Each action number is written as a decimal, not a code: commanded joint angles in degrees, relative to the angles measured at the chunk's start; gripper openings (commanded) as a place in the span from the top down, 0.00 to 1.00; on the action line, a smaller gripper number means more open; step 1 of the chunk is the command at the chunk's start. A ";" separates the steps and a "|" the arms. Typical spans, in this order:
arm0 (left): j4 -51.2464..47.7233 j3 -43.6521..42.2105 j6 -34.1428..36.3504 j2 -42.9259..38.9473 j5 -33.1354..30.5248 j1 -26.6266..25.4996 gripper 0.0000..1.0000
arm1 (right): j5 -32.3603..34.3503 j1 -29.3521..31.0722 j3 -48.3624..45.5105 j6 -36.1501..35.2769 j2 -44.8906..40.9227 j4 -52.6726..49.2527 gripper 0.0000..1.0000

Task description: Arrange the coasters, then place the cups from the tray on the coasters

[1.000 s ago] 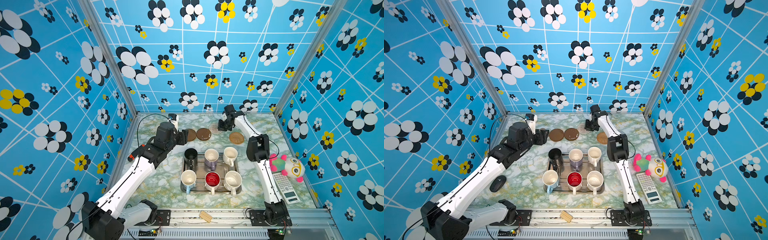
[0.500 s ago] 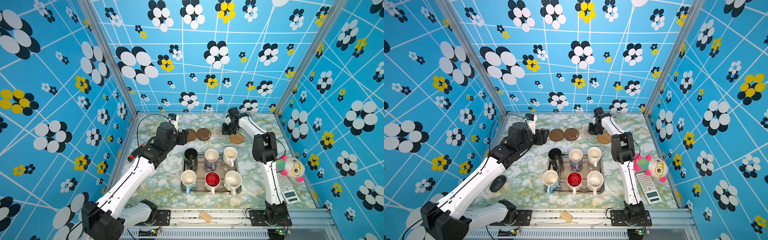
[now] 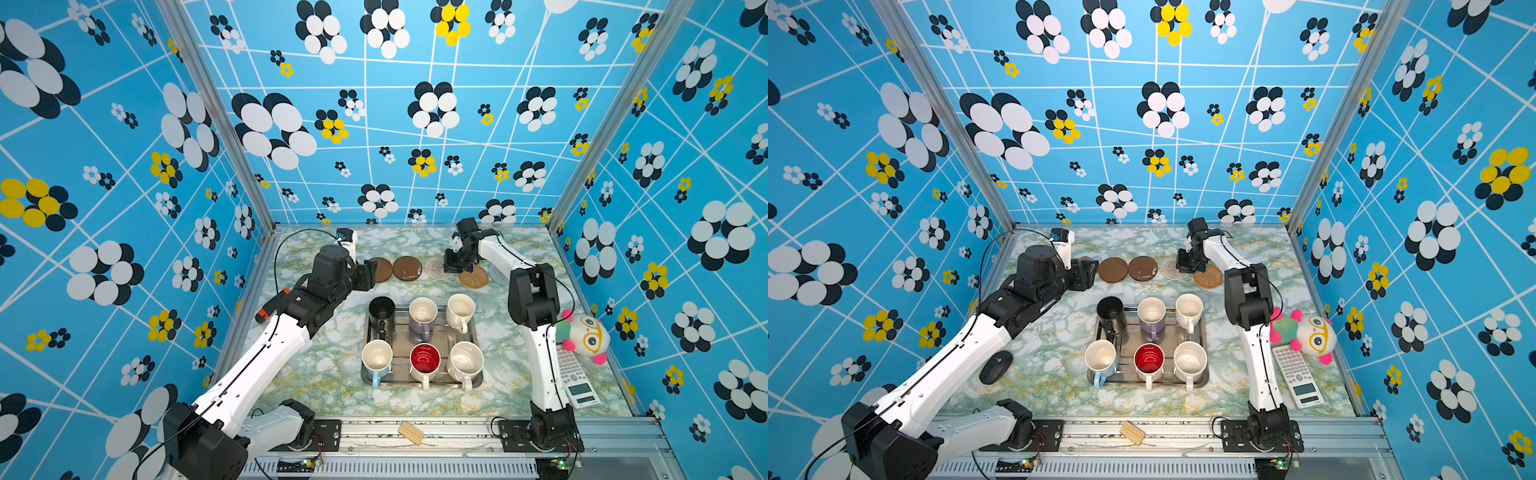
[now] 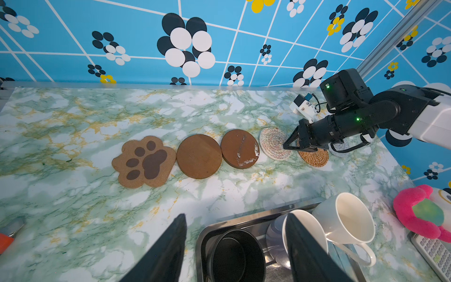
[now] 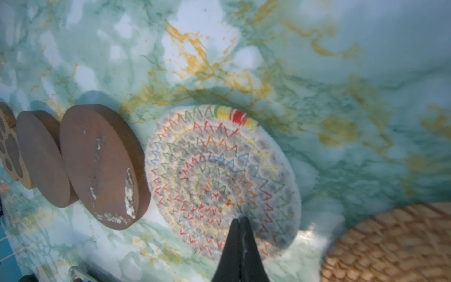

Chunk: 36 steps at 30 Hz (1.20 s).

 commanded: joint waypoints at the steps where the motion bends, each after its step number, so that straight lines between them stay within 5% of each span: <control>1: 0.96 -1.02 -0.46 -0.98 0.25 0.36 0.35 | -0.52 1.76 -0.63 0.83 2.04 -3.12 1.00; 36: 0.24 -0.63 -0.17 -1.08 0.08 0.34 0.35 | 1.86 -0.31 14.32 -5.34 -0.45 -15.53 0.95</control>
